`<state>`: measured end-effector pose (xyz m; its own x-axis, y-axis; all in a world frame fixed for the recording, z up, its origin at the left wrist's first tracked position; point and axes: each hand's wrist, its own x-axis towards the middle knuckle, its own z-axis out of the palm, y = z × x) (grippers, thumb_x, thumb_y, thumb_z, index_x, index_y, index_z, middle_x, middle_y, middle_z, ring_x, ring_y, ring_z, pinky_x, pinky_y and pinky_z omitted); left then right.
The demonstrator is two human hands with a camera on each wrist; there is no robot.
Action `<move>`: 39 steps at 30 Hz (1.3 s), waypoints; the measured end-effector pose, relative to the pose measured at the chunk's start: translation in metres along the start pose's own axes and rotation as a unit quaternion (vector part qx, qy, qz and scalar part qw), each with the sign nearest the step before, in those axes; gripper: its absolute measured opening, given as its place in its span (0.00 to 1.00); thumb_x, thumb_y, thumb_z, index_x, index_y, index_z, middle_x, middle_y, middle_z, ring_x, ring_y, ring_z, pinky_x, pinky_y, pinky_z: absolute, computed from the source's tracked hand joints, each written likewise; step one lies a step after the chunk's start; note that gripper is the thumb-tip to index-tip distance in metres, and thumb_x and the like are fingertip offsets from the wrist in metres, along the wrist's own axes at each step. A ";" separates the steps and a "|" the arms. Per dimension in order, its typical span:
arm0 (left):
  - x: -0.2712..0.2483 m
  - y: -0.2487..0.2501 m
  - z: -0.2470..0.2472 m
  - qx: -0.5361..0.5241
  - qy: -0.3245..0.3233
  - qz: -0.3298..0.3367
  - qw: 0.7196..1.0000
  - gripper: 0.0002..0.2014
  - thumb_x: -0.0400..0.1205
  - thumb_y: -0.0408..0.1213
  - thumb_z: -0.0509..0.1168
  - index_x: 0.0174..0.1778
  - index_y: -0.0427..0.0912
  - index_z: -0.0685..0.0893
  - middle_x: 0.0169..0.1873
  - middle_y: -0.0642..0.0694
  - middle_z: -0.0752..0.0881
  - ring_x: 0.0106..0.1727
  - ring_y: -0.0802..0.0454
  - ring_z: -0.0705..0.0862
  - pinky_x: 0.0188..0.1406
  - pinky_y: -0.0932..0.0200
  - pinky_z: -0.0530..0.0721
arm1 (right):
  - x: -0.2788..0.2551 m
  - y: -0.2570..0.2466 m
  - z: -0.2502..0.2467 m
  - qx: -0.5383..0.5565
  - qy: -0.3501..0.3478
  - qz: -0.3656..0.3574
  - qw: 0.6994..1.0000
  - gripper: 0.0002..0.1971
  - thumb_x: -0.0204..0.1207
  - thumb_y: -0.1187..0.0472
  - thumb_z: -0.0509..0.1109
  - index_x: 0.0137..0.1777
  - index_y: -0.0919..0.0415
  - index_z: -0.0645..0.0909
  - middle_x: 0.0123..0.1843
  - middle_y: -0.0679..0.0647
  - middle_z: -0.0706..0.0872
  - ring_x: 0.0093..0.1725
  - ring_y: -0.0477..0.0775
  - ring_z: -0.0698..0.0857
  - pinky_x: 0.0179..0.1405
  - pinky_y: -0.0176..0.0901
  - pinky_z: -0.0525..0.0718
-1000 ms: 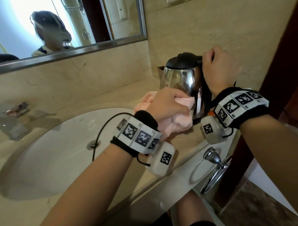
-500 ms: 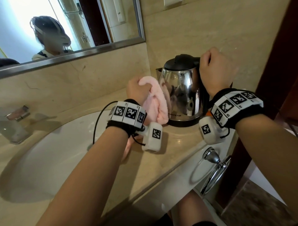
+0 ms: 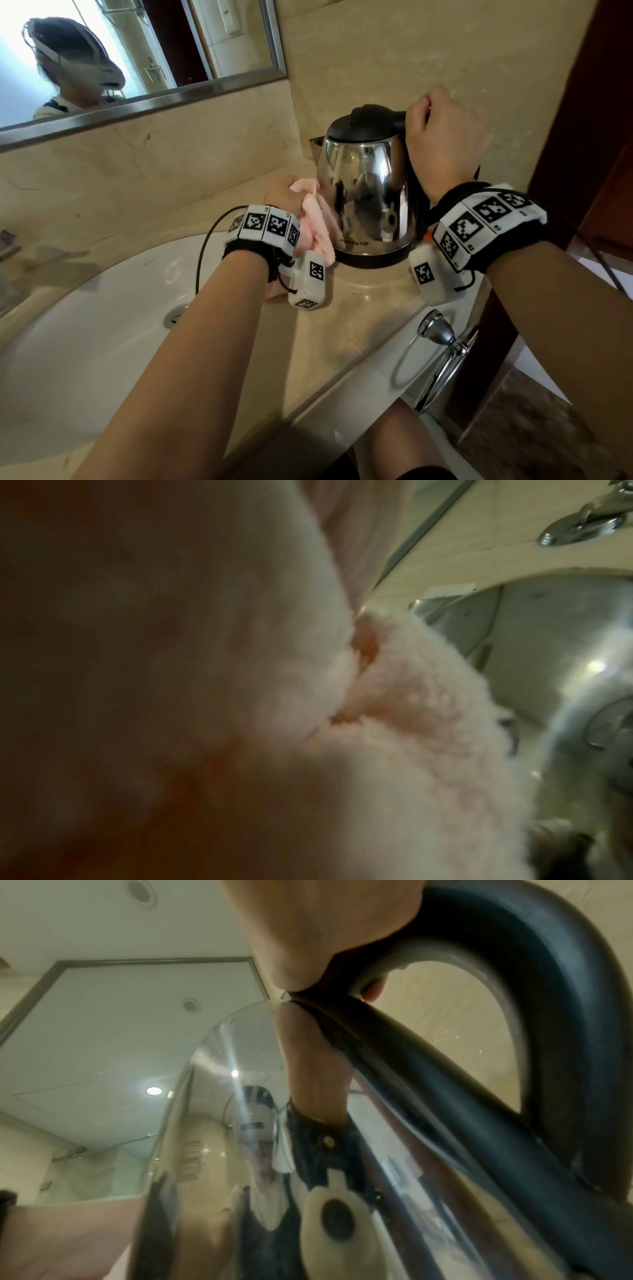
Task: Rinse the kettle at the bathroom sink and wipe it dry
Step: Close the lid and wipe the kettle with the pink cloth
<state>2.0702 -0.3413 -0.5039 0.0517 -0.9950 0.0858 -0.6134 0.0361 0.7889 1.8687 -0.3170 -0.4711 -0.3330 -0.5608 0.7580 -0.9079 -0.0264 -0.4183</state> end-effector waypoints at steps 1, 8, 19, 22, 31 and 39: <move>-0.001 0.001 0.000 0.008 -0.020 -0.003 1.000 0.13 0.81 0.32 0.57 0.58 0.33 0.80 0.46 0.34 0.85 0.47 0.39 0.85 0.31 0.63 0.76 | 0.001 0.000 0.000 0.001 0.000 0.002 1.000 0.18 0.83 0.54 0.48 0.52 0.63 0.78 0.37 0.53 0.76 0.36 0.55 0.74 0.34 0.46 0.63; -0.012 0.006 -0.006 -0.023 -0.017 -0.020 0.999 0.19 0.86 0.36 0.56 0.68 0.26 0.73 0.42 0.39 0.80 0.29 0.55 0.76 0.15 0.75 0.75 | 0.001 -0.003 0.002 0.030 -0.001 0.010 0.999 0.18 0.82 0.54 0.48 0.51 0.63 0.77 0.37 0.55 0.77 0.36 0.55 0.75 0.34 0.46 0.65; -0.051 0.008 -0.029 0.073 -0.188 0.001 0.979 0.11 0.79 0.29 0.65 0.56 0.45 0.78 0.45 0.51 0.84 0.49 0.53 0.83 0.44 0.63 0.79 | -0.004 -0.004 0.005 0.030 0.025 0.005 0.999 0.21 0.82 0.53 0.45 0.51 0.63 0.78 0.38 0.55 0.75 0.37 0.55 0.74 0.36 0.47 0.67; -0.056 0.009 -0.019 0.147 -0.181 0.037 0.972 0.19 0.71 0.41 0.72 0.57 0.42 0.81 0.52 0.46 0.86 0.56 0.49 0.83 0.57 0.54 0.81 | -0.004 -0.005 0.004 0.029 0.022 0.009 0.999 0.21 0.82 0.53 0.45 0.51 0.64 0.78 0.38 0.55 0.75 0.38 0.57 0.74 0.37 0.50 0.70; -0.054 0.005 0.001 0.286 -0.061 0.028 0.956 0.24 0.73 0.42 0.73 0.62 0.38 0.77 0.58 0.41 0.84 0.60 0.43 0.82 0.33 0.65 0.72 | -0.003 -0.007 -0.001 0.018 0.001 0.016 1.000 0.20 0.83 0.54 0.46 0.52 0.64 0.77 0.38 0.55 0.74 0.38 0.56 0.73 0.37 0.47 0.66; -0.046 0.004 -0.003 0.222 -0.063 0.030 0.973 0.10 0.75 0.37 0.69 0.33 0.51 0.74 0.33 0.52 0.78 0.48 0.49 0.81 0.38 0.61 0.76 | -0.005 -0.007 -0.002 0.018 0.000 0.010 1.000 0.20 0.83 0.54 0.45 0.52 0.64 0.77 0.38 0.56 0.74 0.38 0.56 0.73 0.37 0.47 0.66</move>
<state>2.0677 -0.2947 -0.5025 -0.0738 -0.9969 0.0261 -0.8938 0.0777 0.4417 1.8760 -0.3127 -0.4710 -0.3510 -0.5621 0.7489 -0.8911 -0.0453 -0.4516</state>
